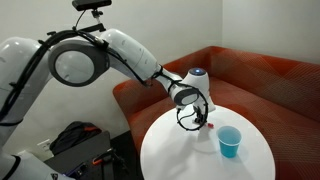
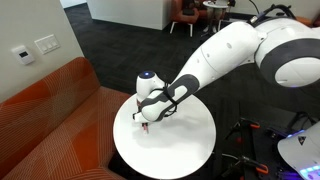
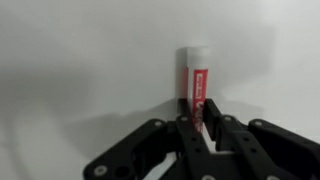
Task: Put the red marker in the light blue cup
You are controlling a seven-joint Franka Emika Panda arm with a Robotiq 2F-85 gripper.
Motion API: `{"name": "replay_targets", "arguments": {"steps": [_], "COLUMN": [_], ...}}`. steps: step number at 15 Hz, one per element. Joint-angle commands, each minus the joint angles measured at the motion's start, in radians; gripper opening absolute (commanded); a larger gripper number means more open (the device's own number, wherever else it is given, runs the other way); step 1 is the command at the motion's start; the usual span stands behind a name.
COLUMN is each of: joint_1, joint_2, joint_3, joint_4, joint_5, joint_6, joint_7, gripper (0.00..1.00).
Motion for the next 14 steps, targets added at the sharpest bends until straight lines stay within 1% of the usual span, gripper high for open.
{"name": "replay_targets", "arguments": {"steps": [1, 3, 4, 6, 8, 10, 12, 14], "joint_1": [0.016, 0.016, -0.001, -0.04, -0.053, -0.044, -0.03, 0.002], "joint_2": [-0.034, -0.074, -0.1, -0.147, -0.202, -0.264, -0.321, -0.382], "joint_3": [-0.007, 0.004, 0.033, 0.104, 0.142, 0.144, 0.13, 0.095], "joint_4": [-0.012, -0.049, -0.07, -0.116, -0.159, -0.203, -0.236, -0.265], "joint_5": [0.025, 0.031, 0.041, 0.07, 0.105, 0.128, 0.137, 0.121], "joint_6": [-0.031, -0.028, -0.034, -0.012, -0.039, -0.081, -0.139, -0.204], "joint_7": [0.009, 0.002, -0.033, -0.133, -0.207, -0.232, -0.229, -0.175], "gripper": [0.05, 0.05, 0.05, 0.05, 0.05, 0.05, 0.05, 0.05]}}
